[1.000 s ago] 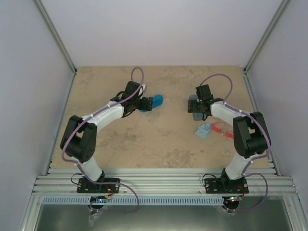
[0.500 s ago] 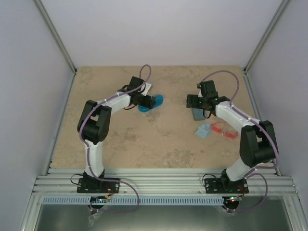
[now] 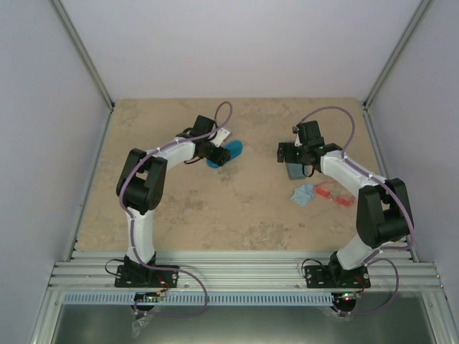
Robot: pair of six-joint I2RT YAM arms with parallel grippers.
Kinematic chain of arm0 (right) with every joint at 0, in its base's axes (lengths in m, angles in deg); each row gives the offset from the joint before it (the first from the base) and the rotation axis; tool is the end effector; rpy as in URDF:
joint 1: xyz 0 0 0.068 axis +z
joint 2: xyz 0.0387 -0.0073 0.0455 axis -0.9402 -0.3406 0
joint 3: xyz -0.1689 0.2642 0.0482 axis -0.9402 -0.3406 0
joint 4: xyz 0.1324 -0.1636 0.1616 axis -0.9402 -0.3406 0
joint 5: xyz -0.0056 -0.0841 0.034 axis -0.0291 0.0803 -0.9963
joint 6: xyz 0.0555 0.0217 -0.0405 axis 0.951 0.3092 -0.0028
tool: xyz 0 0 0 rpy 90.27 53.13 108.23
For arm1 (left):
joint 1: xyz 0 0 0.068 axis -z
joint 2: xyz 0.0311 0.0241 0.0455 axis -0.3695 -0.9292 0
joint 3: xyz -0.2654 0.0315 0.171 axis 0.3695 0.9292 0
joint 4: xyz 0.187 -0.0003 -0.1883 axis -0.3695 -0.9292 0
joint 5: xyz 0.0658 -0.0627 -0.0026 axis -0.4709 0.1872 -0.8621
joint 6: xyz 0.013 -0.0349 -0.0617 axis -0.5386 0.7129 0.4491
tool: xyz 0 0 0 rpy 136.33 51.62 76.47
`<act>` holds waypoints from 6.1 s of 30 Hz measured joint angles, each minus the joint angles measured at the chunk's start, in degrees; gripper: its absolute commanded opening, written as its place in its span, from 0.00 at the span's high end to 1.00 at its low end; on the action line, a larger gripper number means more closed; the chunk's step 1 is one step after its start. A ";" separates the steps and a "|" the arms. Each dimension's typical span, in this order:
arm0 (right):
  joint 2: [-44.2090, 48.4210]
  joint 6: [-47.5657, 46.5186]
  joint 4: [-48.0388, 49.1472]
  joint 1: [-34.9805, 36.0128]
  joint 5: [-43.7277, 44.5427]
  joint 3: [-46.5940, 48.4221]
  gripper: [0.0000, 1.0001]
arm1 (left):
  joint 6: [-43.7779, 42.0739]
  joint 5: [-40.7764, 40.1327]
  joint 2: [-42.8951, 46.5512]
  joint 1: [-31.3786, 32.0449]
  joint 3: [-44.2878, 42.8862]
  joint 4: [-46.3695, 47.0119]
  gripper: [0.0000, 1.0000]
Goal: Organize the sunglasses
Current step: Move the sunglasses case at the center of the board, then pick up the sunglasses case from the center of the board, then open the sunglasses case.
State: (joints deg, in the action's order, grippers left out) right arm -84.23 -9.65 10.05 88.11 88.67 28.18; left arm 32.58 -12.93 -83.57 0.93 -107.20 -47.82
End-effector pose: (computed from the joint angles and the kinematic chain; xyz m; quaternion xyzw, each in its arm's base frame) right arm 0.3488 0.1128 0.2443 0.0370 0.9416 0.1109 0.3157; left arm 0.4298 -0.1955 0.1791 0.3129 0.8925 -0.1507 0.2878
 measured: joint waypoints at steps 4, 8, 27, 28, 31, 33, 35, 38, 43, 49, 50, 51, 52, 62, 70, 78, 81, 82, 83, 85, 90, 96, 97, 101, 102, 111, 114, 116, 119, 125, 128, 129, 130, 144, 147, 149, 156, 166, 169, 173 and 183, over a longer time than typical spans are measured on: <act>-0.11 0.02 -0.59 0.00 0.00 0.00 0.04 | -2.40 -0.09 -0.11 0.00 0.50 -0.15 0.21; -0.09 0.04 -1.09 0.00 -0.02 0.00 0.04 | -3.91 -0.15 -0.11 0.00 1.57 -0.22 0.25; 4.31 0.90 -0.83 0.00 -7.67 -0.59 0.05 | -6.69 2.86 6.60 4.46 12.81 2.58 0.41; 4.48 1.03 -0.85 0.00 -8.13 -0.76 0.05 | -6.71 2.78 7.10 5.90 13.38 2.73 0.41; 4.66 1.38 -0.74 0.00 -9.33 -1.31 0.05 | -6.73 2.58 8.59 10.19 15.23 3.02 0.40; 4.70 1.66 -0.68 0.00 -10.05 -1.77 0.05 | -6.78 2.56 9.60 12.79 16.81 2.99 0.38; 4.70 1.92 -0.50 0.00 -10.95 -2.14 0.07 | -6.86 2.54 10.75 14.40 18.69 3.02 0.35; 4.50 2.14 -0.17 0.00 -12.46 -2.23 0.09 | -6.95 2.34 12.15 15.08 20.37 2.51 0.25; 0.87 1.81 0.15 0.68 -15.08 -0.98 0.10 | -6.78 0.50 13.70 14.95 20.50 2.27 0.12; -9.27 0.17 -0.72 4.63 -16.09 6.25 0.12 | -6.23 -1.99 15.56 14.93 20.50 1.79 0.04; -10.99 -0.13 -1.01 5.44 -16.02 7.69 0.13 | -5.79 -2.25 16.33 14.95 20.52 1.75 0.04; -12.39 -0.37 -1.33 6.10 -15.76 8.85 0.14 | -5.40 -2.45 17.35 14.95 20.63 1.79 0.04; -14.12 -0.70 -1.79 6.88 -15.34 10.25 0.15 | -4.96 -2.69 18.38 14.95 20.79 1.81 0.04; -16.94 -2.12 -6.71 12.24 -8.74 9.18 0.21 | 9.38 -11.89 33.40 13.70 27.98 6.93 0.01; -9.20 -1.09 -9.29 14.14 -6.97 1.79 0.17 | 24.02 -13.66 42.93 9.77 33.27 11.96 0.00; 1.40 -0.24 -9.22 16.63 -2.43 1.29 0.06 | 34.86 -11.82 46.18 7.26 36.59 13.42 0.01; 3.82 -0.68 -9.25 20.39 -1.68 1.09 0.04 | 37.77 -11.04 47.65 6.95 38.36 13.79 0.00; 3.96 -0.70 -9.22 21.53 -1.36 0.87 0.04 | 38.69 -10.88 48.11 6.95 38.93 13.99 0.01; 3.96 -0.70 -9.25 22.95 -0.94 0.31 0.03 | 39.69 -10.80 48.59 6.95 39.47 14.08 0.01; 3.63 -0.66 -9.51 25.11 -0.37 -0.87 0.03 | 40.85 -10.71 49.27 6.95 40.24 14.45 0.00; 0.39 -0.11 -10.54 29.07 1.70 -2.49 0.06 | 43.52 -10.69 51.06 6.93 41.92 15.21 0.00; -2.97 -0.57 -10.32 30.03 2.43 -3.78 0.21 | 45.70 -10.19 51.60 6.95 43.17 16.57 0.01; -3.48 -0.87 -10.23 30.05 2.49 -3.89 0.24 | 45.97 -9.94 51.60 6.95 43.36 16.74 0.01; -5.01 -2.12 -9.88 30.12 2.69 -4.02 0.27 | 46.77 -9.44 51.60 6.95 43.85 17.35 0.00; -5.31 -2.47 -9.68 30.14 2.73 -4.04 0.27 | 46.99 -9.38 51.60 6.95 43.87 17.51 0.00; -7.21 -5.46 -7.91 30.14 3.15 -4.04 0.35 | 47.80 -8.28 51.56 6.88 43.91 19.02 0.00; -7.80 -6.19 -7.85 30.14 3.30 -4.04 0.39 | 47.80 -8.11 51.58 6.88 43.91 19.23 0.01; -7.80 -6.38 -7.63 30.14 3.30 -4.04 0.39 | 47.80 -8.04 51.58 6.84 43.91 19.26 0.01; -7.23 -6.60 -7.41 29.97 2.36 -4.04 0.39 | 47.56 -7.52 51.69 6.82 43.91 19.63 0.00; -0.57 -6.86 -5.79 24.81 -8.55 -3.39 0.38 | 44.65 -2.69 54.07 6.73 42.21 19.12 0.00; 5.09 -6.58 -3.08 19.26 -17.40 -2.64 0.38 | 43.63 1.05 54.93 6.71 38.95 19.41 0.01; 6.60 -6.45 -2.16 17.86 -19.67 -2.49 0.38 | 43.39 2.64 55.28 6.71 37.92 19.91 0.01; 8.59 -6.12 -0.70 16.02 -23.30 -2.38 0.38 | 43.45 4.24 55.58 6.71 37.07 20.46 0.01; 19.23 0.68 14.12 12.48 -55.01 -1.57 0.38 | 53.70 27.06 50.56 6.69 30.08 32.74 0.28; 19.23 1.33 14.86 12.48 -57.64 -1.57 0.40 | 55.34 28.65 50.51 6.69 30.27 35.58 0.32; 19.26 1.60 15.32 12.48 -58.27 -1.57 0.42 | 56.28 29.20 50.51 6.69 30.60 37.13 0.37; 19.15 4.87 17.27 12.46 -58.53 -1.57 0.47 | 58.73 29.33 50.51 6.51 31.65 41.22 0.34; 19.10 14.14 24.48 12.98 -59.36 -1.57 0.46 | 59.36 28.96 53.22 6.21 34.40 47.30 0.31; 19.17 16.24 26.71 12.98 -60.26 -1.57 0.44 | 59.32 29.05 53.79 6.19 34.82 48.65 0.34; 19.47 16.68 27.30 12.96 -61.16 -1.07 0.43 | 59.45 29.97 53.81 6.19 34.84 50.29 0.29; 19.41 13.64 23.93 12.94 -61.24 1.31 0.42 | 63.76 35.43 51.30 6.25 34.40 54.99 0.25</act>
State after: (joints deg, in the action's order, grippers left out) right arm -64.82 3.99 33.99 101.05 27.43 29.49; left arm 96.33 22.50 -32.27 7.18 -72.80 7.17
